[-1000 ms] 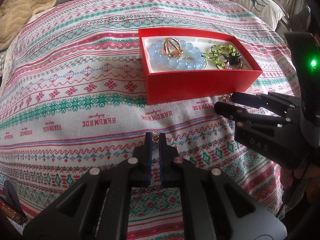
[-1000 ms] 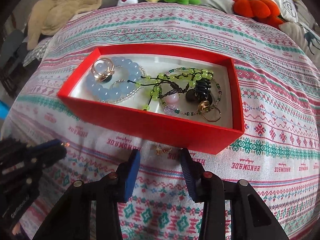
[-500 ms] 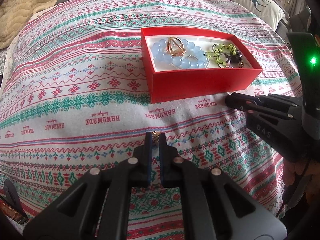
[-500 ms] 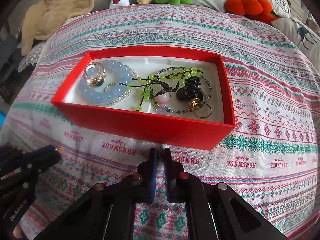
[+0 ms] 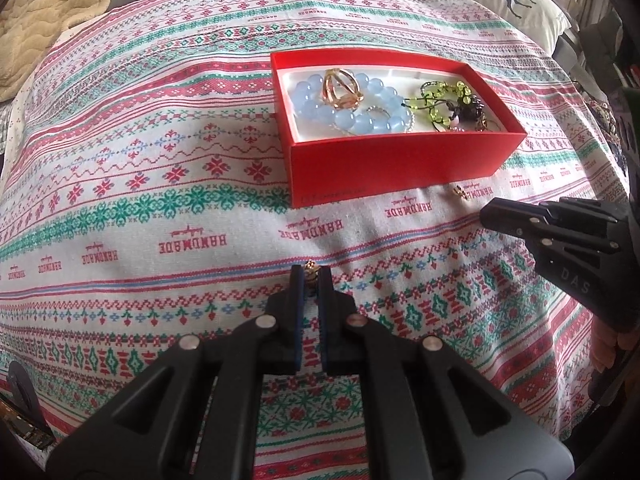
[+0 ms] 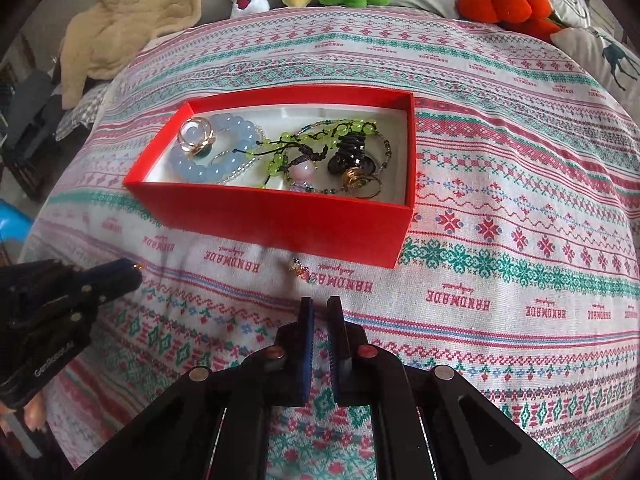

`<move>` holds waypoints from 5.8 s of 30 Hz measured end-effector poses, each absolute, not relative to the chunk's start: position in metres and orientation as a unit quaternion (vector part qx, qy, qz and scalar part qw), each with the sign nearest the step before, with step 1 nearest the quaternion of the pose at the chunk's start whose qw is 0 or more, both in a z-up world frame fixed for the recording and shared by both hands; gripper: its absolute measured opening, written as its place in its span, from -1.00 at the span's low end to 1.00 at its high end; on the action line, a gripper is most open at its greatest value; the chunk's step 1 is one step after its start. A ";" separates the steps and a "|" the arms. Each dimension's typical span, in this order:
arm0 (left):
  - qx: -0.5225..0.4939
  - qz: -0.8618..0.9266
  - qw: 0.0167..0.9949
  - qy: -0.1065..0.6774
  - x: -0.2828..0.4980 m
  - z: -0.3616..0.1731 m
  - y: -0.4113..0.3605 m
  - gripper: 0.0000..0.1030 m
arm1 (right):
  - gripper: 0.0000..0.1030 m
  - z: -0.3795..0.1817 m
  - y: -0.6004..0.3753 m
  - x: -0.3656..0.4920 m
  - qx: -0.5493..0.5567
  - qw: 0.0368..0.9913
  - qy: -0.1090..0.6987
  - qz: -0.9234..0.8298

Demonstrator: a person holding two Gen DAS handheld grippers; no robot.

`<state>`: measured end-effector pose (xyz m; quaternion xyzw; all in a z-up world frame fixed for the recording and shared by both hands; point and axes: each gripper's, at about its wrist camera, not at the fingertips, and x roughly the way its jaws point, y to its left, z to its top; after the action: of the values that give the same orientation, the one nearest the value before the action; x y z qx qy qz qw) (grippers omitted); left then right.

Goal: Organize jewelry

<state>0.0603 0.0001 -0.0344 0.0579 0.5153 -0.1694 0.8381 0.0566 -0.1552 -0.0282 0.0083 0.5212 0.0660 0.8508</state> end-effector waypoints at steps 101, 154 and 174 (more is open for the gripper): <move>0.013 -0.173 0.880 0.443 0.116 0.029 -0.034 -0.31 | -0.74 0.039 -0.172 0.114 0.040 0.878 0.467 0.098; 0.015 -0.053 0.863 0.502 0.046 0.020 -0.001 0.99 | 1.00 0.038 -0.171 0.043 -0.036 0.854 0.519 0.004; 0.022 -0.047 0.860 0.508 0.047 0.014 -0.004 0.99 | 1.00 0.036 -0.174 0.045 -0.033 0.851 0.524 0.000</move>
<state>0.0471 -0.0038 0.0144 0.0222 0.5084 -0.0467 0.8596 0.0450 -0.1738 0.0363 -0.0326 0.5239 0.0003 0.8511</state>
